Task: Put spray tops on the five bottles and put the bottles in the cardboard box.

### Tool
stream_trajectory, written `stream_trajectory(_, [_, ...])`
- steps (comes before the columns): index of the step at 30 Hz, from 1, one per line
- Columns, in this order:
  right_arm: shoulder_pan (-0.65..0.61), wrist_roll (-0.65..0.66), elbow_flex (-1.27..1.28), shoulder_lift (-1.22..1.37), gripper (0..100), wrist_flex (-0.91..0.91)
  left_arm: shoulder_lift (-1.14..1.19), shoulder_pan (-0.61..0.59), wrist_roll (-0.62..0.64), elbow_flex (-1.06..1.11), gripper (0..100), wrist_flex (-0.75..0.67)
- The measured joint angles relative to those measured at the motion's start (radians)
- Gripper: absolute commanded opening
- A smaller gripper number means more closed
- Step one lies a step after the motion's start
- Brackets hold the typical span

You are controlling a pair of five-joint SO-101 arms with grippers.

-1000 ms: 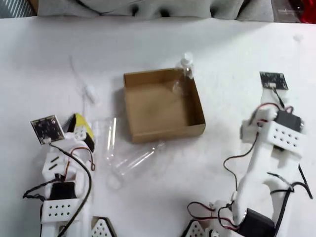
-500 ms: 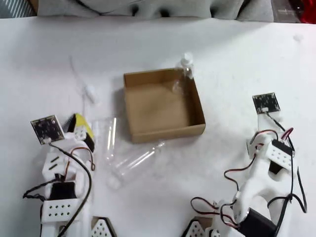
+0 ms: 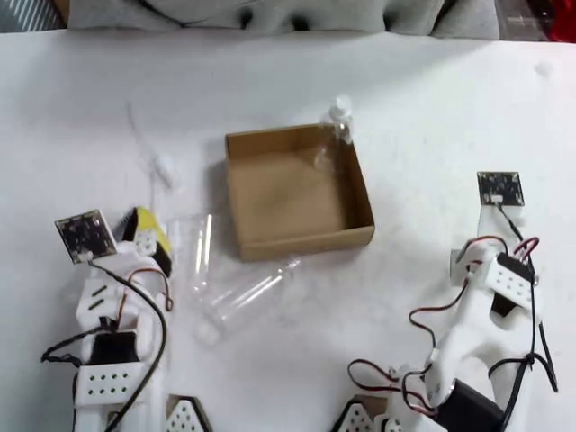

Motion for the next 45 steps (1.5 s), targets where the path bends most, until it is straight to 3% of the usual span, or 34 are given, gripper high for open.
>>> stream_trajectory(11, [0.000,-0.014,-0.091,0.000,22.6,0.118,0.000,0.000,0.000,0.000,2,0.000])
stream_trajectory(21, [0.000,-0.072,-0.347,0.020,22.6,0.463,0.000,0.000,0.000,0.000,2,0.000])
stream_trajectory(33, [0.000,-0.040,-0.585,0.381,22.7,0.562,0.000,0.000,0.000,0.000,2,0.000])
stream_trajectory(45, [0.000,-0.003,-0.592,0.408,22.7,0.557,0.000,0.000,0.000,0.000,2,0.000])
